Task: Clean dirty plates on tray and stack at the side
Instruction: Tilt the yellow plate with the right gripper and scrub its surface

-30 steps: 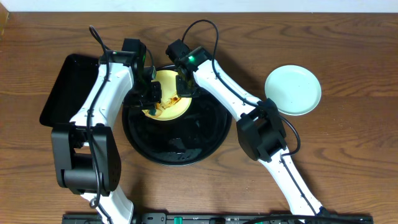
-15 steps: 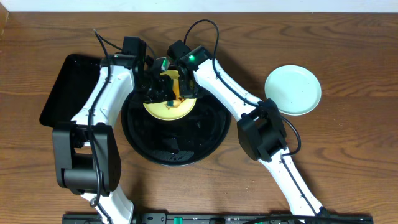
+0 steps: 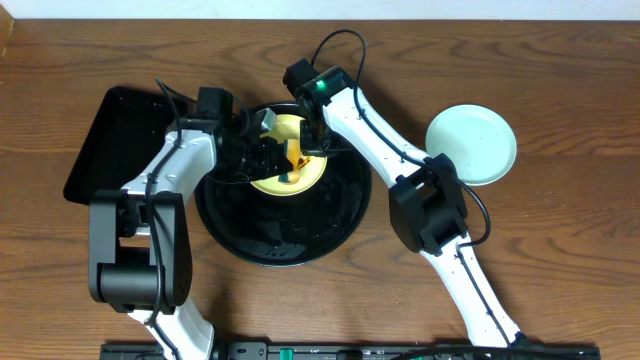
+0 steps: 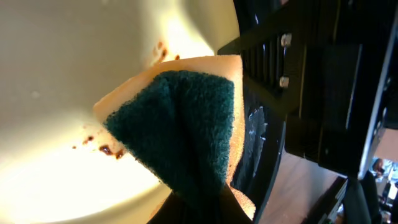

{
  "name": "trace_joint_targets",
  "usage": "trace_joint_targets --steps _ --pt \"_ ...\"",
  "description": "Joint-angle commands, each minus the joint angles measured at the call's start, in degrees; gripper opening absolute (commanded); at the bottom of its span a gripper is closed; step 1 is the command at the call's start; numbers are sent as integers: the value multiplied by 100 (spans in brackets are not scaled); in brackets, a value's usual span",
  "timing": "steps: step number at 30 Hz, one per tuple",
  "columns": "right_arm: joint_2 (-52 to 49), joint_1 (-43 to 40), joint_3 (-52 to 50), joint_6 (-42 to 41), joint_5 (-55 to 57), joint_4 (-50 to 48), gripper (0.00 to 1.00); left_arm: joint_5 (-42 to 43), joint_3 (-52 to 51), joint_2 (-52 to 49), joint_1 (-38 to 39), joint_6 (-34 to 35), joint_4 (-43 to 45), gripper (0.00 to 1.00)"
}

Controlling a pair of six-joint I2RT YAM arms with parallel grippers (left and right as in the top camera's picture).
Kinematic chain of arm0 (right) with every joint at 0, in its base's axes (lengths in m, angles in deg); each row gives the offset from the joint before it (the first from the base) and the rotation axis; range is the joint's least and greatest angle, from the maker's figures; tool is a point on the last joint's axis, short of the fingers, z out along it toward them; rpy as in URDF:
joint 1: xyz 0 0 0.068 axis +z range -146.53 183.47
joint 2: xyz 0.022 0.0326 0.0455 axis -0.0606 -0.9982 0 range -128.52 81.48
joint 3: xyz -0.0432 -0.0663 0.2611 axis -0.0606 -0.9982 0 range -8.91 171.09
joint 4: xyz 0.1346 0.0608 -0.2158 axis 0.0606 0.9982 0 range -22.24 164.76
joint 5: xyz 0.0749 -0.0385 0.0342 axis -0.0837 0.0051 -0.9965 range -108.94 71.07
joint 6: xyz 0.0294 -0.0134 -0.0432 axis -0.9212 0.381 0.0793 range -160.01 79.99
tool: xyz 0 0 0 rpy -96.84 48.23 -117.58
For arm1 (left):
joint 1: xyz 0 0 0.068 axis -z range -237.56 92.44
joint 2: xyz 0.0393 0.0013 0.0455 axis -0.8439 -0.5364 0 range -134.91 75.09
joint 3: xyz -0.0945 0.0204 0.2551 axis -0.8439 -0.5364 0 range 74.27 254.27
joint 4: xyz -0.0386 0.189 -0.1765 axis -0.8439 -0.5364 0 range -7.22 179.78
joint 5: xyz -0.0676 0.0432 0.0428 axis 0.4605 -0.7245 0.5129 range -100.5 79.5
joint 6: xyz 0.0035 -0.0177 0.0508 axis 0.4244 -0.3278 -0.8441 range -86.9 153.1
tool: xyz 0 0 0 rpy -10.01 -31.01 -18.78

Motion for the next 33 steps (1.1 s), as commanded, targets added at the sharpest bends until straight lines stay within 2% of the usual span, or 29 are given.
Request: trace_joint_targets --steps 1,7,17,20,26,33 --pt "-52 -114 -83 105 439 122 1 262 -48 4 -35 153 229 8" --pt "-39 -94 -83 103 442 188 1 461 -269 -184 -33 603 929 8" --pt "-28 -94 -83 131 442 273 2 890 -345 -1005 -11 802 1375 7" --pt "-28 -94 -83 166 444 286 1 973 -345 -1025 7 909 1580 8" --pt "-28 -96 -83 166 444 317 1 1687 -345 -1025 33 1287 2310 7" --pt "-28 -105 -83 166 446 319 2 1718 -345 -1025 179 1440 2476 8"
